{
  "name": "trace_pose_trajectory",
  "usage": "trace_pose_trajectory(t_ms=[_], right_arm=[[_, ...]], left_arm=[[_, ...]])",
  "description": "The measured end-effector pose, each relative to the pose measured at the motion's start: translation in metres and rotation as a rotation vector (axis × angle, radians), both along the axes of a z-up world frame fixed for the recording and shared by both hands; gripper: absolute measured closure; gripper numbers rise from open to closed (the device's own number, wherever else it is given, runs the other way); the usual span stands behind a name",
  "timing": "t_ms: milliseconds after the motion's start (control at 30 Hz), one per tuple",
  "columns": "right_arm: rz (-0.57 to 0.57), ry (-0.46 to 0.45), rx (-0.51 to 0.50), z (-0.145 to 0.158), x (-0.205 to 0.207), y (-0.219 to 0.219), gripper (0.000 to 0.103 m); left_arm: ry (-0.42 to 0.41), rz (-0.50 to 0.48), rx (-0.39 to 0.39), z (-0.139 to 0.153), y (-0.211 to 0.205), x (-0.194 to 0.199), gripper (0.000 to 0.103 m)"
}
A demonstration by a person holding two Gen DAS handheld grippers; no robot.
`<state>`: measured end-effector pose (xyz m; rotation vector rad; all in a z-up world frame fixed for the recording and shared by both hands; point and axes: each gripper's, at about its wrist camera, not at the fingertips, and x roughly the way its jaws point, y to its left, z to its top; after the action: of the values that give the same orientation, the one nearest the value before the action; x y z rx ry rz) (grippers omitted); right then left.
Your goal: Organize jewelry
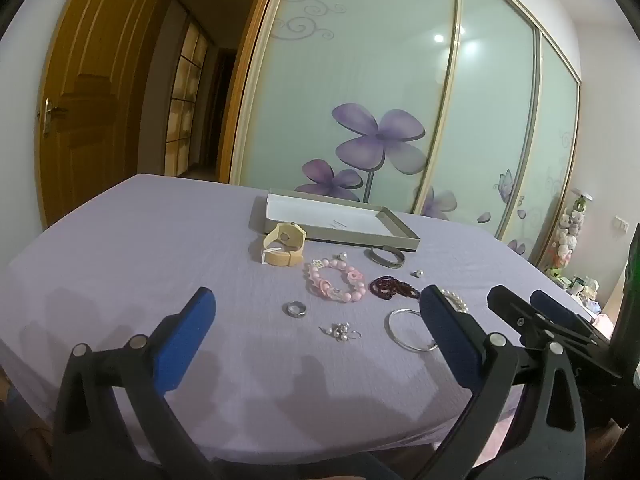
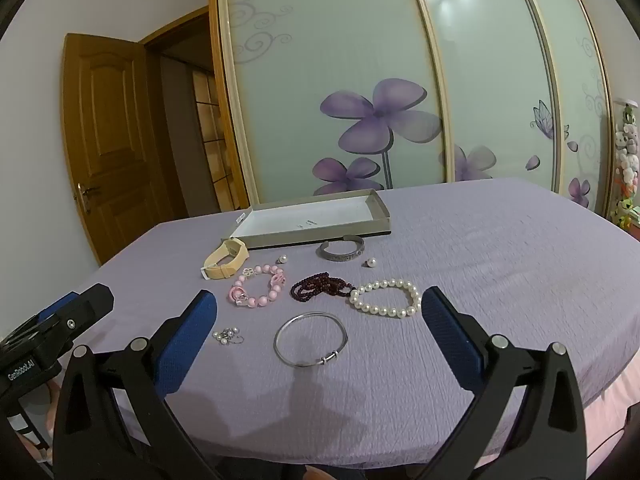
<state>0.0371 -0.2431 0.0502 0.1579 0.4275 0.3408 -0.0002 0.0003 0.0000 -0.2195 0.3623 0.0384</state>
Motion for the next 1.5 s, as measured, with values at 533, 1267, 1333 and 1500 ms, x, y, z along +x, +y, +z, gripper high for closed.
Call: trace_pose_trajectory(t_ms=[533, 1267, 1333, 1500], right_arm=[[0.000, 0.000, 0.003, -0.0004, -0.0003, 0.0007, 0.001], [0.001, 0.002, 0.004, -0.0033, 0.0007, 0.0019, 0.001], [0.001, 0.003, 0.005, -0.0035, 0.0007, 0.0021, 0.001], [0.000, 0.003, 0.004, -0.0039, 0.0008, 0.0025, 0.001]], left_arm=[[0.007, -0.001, 0.000, 0.0000, -0.0014, -0.0005, 0.002], [0.011, -0.001, -0.004, 0.0000, -0.0023, -0.0041, 0.002], [0.014, 0.000, -0.006, -0.0002, 0.0002, 0.0006, 0.002], [0.014, -0.001, -0.005, -0.0002, -0.0002, 0.0002, 0.002]])
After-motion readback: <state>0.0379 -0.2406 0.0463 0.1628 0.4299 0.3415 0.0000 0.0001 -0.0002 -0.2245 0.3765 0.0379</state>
